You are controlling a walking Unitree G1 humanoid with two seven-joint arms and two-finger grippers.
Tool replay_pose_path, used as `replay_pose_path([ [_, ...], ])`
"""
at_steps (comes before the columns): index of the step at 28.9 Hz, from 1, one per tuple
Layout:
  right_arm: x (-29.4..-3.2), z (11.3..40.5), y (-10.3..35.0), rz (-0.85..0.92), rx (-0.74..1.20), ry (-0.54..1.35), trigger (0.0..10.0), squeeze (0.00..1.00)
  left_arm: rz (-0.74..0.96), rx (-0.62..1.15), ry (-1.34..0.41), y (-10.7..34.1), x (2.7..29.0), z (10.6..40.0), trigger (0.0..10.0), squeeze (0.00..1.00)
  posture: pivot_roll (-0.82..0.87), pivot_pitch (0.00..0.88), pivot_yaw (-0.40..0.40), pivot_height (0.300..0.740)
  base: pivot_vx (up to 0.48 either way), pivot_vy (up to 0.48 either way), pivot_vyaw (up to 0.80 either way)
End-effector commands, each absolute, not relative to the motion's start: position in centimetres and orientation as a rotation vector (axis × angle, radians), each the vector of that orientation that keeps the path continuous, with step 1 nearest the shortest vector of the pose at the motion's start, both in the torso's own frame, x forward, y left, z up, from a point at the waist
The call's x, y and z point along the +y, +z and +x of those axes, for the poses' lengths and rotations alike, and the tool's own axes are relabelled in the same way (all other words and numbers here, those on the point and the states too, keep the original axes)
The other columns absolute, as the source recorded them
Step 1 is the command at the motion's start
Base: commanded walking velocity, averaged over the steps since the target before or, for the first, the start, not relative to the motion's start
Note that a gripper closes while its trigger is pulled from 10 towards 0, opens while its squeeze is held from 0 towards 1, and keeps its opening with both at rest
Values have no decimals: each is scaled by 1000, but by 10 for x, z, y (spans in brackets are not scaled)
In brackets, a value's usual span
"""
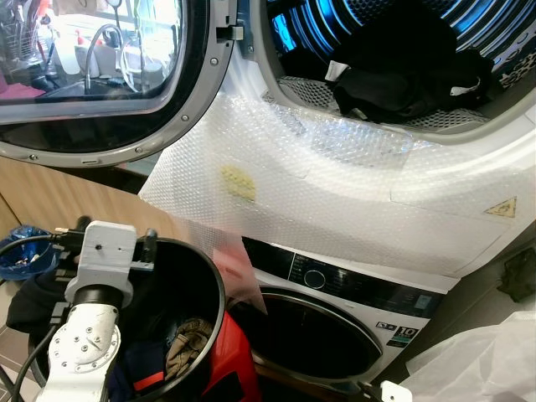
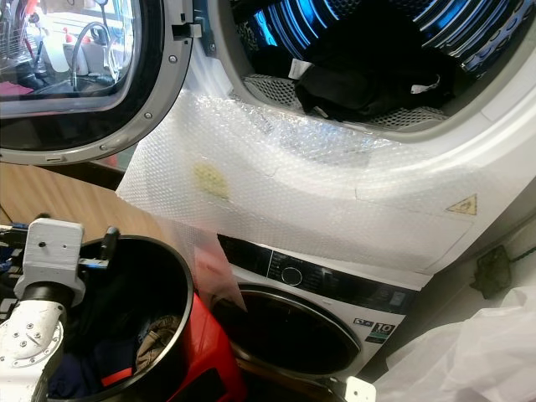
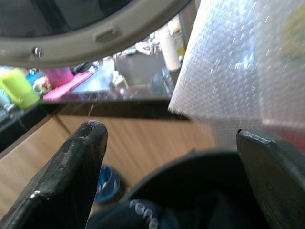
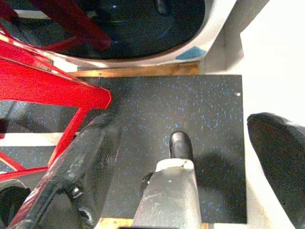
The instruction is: Clothes washing
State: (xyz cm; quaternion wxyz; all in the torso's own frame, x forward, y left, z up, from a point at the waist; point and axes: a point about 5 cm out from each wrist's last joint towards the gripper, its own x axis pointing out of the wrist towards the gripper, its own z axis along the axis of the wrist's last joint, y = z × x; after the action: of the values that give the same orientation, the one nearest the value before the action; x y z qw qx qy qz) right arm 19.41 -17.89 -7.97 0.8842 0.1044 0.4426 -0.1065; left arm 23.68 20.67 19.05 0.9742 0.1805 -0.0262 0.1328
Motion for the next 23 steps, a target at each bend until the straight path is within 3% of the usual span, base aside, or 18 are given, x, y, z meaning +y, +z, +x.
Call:
replay_pose_path([
  [1,-179,196,-79,209,912,-221,10000,0,374,-50,280,195,207,234,10000,0,140,90,-38,740,0,0,0],
  [3,-178,196,-79,206,912,-220,10000,0,376,-42,281,196,207,234,10000,0,140,90,-38,740,0,0,0],
  [4,-180,190,-82,175,937,-214,10000,0,319,32,219,190,218,234,10000,1000,154,100,-41,740,0,0,0],
  [7,-181,190,-82,148,948,-202,10000,0,261,266,193,174,259,221,10000,1000,154,100,-33,740,0,0,0],
  [11,-180,190,-82,142,952,-204,10000,0,253,341,258,167,275,213,10000,1000,163,99,-32,740,0,0,0],
  [17,-180,191,-82,153,948,-217,10000,0,257,388,306,167,295,214,10000,1000,159,81,-30,740,0,0,0],
  [23,-182,190,-82,149,949,-225,10000,0,241,363,304,169,296,220,10000,1000,150,73,-33,740,0,0,0],
])
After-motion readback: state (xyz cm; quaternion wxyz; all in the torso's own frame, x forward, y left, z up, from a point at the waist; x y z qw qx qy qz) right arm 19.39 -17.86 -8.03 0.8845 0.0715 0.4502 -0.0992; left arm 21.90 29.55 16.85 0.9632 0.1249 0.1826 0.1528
